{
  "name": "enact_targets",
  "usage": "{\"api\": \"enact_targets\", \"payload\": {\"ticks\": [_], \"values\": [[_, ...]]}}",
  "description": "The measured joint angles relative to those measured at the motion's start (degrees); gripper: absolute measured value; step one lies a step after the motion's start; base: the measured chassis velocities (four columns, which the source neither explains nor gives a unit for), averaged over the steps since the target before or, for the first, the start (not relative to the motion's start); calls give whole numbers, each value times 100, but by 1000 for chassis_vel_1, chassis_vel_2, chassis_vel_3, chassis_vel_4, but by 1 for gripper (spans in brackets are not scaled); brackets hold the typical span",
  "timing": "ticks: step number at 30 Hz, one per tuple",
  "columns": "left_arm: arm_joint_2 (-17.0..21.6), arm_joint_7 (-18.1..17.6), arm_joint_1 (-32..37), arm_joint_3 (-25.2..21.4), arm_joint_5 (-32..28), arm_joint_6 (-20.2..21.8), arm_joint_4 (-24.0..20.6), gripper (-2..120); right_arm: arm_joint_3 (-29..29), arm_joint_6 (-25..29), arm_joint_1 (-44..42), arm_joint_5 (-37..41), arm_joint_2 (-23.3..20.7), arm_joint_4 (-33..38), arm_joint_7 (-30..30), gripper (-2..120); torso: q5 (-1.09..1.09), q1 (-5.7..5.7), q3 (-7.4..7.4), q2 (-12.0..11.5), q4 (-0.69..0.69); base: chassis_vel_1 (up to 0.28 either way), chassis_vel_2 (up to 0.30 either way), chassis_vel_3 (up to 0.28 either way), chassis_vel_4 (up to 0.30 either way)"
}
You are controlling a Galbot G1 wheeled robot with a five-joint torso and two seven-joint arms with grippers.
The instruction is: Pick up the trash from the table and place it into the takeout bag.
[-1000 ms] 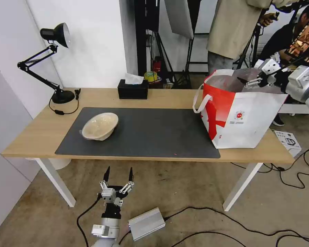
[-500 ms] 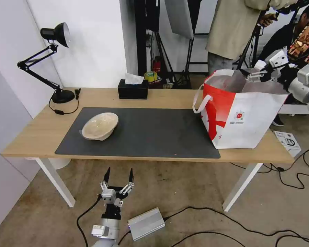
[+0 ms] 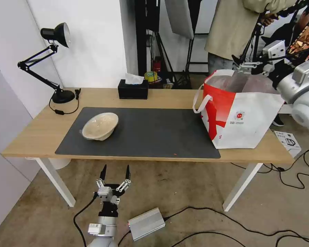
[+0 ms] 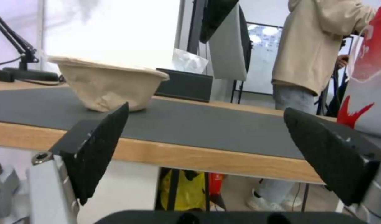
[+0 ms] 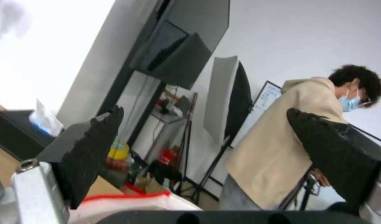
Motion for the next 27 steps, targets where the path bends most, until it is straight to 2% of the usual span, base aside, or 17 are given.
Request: {"api": "enact_targets", "payload": {"ticks": [14, 17, 27], "values": [[-86, -141, 30, -157, 12, 4, -33, 100, 59, 467, -175, -314, 669, -133, -44, 100, 0, 0, 0, 0, -1, 0, 0, 0, 0], [-114, -148, 59, -219, 12, 5, -67, 100, 96, 514, -244, -414, 832, -136, -55, 100, 0, 0, 0, 0, 3, 0, 0, 0, 0], [-144, -154, 45, -273, 26, 7, -76, 100, 645, 616, -944, -730, 1143, 72, -61, 100, 1, 0, 0, 0, 0, 0, 0, 0, 0]]}}
